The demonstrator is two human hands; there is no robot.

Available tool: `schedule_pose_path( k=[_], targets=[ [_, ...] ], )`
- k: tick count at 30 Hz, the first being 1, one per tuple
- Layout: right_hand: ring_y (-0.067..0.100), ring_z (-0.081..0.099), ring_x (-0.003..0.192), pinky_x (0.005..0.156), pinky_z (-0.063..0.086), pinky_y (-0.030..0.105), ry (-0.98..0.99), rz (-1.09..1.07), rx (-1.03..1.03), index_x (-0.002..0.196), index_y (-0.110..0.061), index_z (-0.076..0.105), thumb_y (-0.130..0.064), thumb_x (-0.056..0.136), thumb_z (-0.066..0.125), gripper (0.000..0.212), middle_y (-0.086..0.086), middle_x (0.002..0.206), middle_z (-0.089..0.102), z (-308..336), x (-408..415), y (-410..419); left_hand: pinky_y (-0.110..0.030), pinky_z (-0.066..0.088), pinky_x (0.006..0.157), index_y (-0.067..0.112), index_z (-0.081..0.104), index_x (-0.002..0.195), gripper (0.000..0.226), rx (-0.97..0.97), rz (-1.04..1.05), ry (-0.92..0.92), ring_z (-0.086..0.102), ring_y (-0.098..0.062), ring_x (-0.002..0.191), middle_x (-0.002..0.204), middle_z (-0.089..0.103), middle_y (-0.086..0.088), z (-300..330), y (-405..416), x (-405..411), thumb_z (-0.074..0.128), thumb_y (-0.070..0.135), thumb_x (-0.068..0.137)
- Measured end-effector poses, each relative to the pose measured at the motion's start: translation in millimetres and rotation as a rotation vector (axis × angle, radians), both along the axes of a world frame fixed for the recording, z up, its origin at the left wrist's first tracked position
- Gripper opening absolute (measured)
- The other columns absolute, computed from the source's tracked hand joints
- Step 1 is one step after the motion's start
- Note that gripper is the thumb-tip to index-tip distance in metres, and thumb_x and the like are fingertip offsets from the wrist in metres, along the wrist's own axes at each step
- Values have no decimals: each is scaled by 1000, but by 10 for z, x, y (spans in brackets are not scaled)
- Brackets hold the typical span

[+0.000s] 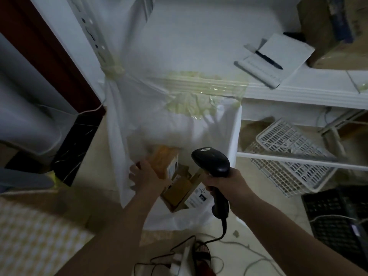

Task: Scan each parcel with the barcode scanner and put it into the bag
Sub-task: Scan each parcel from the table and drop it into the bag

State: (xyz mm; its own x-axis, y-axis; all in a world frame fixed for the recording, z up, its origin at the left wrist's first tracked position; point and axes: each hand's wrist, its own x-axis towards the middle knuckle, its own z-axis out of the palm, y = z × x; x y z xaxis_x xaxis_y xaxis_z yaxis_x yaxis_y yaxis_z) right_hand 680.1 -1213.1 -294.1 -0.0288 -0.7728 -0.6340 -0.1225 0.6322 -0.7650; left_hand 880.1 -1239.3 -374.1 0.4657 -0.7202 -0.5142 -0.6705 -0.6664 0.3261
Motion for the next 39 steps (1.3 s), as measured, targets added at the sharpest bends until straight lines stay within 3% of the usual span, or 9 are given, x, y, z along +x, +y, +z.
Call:
schedule_pose_path(
  k=[4,9,13,15,21,24,27,32,39],
  targets=[
    [23,58,68,73,50,35,3,35,49,89,-3,65,8,76,64,17,12,67,59,-63,4,-105,-72,16,107,18,-2,154,115,328,-103,-104,-13,-41,145,158,-14,-14,-33,-18,-36,77,49,75],
    [26,58,72,77,52,38,-23,114,62,97,-2,64,6,76,65,23,15,74,60,-25,91,-172,-69,11,111,15,-2,153,116,519,-175,-114,-9,-47,143,156,-8,-24,-11,6,104,71,59,74],
    [22,57,69,68,50,30,-37,195,45,101,-2,62,4,78,65,24,14,75,59,65,196,-184,-47,33,110,15,15,151,85,285,-252,-20,29,-38,137,150,24,-17,191,48,160,63,45,87],
    [23,57,68,67,50,32,-19,228,35,100,-3,63,3,77,67,24,14,74,60,93,253,-192,-40,39,103,20,18,151,74,139,-287,-24,36,-34,131,146,32,-15,324,84,161,60,37,91],
    [27,57,68,65,49,33,-39,296,24,93,1,65,3,77,67,17,16,70,60,208,455,-88,-46,17,118,20,48,140,51,106,-400,-268,5,-31,146,160,8,-7,568,328,382,52,43,95],
    [29,56,70,68,48,38,-59,354,5,87,0,65,4,77,67,11,16,69,60,283,638,87,-51,15,118,18,55,134,53,166,-345,-254,14,-30,145,157,19,-6,595,588,614,54,50,91],
    [25,56,65,66,48,35,-62,434,0,86,0,64,5,79,67,9,13,68,60,391,930,336,-47,35,109,17,50,135,55,212,-241,-215,40,-29,131,140,42,-8,745,1015,879,60,45,88],
    [28,56,73,71,48,39,-44,638,-11,82,-2,64,6,79,65,9,16,76,61,505,1636,1070,-40,36,105,23,40,143,57,236,-76,-271,41,-27,130,141,42,-7,1069,2207,1394,55,45,93],
    [22,48,54,59,39,33,-70,987,-38,79,0,64,4,77,66,4,11,60,53,632,2640,2680,-36,40,104,20,42,143,59,268,276,-256,42,-26,132,143,42,-6,1260,4550,2049,58,43,91]
  ],
)
